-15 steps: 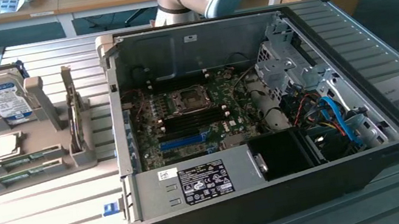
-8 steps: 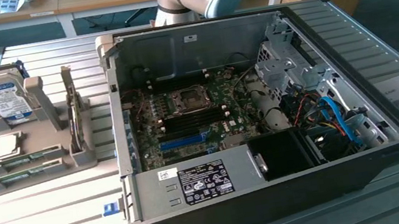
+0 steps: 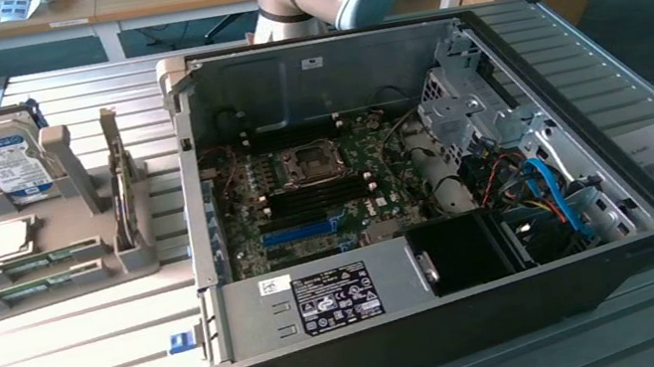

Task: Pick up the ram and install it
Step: 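Pick up the ram and move it above insertion slot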

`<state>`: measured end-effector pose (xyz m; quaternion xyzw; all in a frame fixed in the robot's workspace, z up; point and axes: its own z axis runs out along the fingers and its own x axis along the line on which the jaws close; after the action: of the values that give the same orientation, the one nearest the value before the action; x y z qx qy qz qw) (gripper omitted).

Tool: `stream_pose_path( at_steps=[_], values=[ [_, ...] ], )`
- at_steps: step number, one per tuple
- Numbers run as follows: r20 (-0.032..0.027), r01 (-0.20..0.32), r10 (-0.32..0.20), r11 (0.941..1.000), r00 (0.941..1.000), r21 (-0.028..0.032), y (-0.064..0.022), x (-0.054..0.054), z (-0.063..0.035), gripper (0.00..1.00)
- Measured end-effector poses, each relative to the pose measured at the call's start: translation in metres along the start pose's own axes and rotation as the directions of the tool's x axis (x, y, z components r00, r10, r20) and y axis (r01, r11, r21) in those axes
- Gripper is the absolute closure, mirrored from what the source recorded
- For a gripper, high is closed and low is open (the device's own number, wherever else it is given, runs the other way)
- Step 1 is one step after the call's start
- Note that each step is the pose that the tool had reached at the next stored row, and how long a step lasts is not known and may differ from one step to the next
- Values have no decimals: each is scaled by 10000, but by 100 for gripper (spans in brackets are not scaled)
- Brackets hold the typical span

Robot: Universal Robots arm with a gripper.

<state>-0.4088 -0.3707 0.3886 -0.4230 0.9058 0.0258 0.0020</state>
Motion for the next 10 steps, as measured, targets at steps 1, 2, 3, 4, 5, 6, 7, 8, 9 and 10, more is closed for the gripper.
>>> stream_pose_path(
  at_steps=[1,2,3,4,5,6,7,8,9,10],
  values=[
    [-8,170,-170,9999,9999,-5,0,0,1,90],
    [-16,358,-358,9994,9994,-9,0,0,2,90],
    [-23,530,-530,9986,9986,-14,-1,0,2,90],
    [-32,705,-705,9975,9975,-19,-1,0,3,90],
    [-39,886,-886,9961,9961,-25,-1,0,3,90],
    [-47,1064,-1064,9943,9943,-30,-1,0,4,90],
    [-54,1242,-1242,9923,9922,-35,-1,0,5,90],
    [-62,1420,-1421,9899,9898,-41,-1,0,5,90],
    [-69,1598,-1598,9871,9871,-47,-1,0,6,90],
    [-76,1775,-1775,9841,9841,-53,-1,0,7,90]
  ],
)
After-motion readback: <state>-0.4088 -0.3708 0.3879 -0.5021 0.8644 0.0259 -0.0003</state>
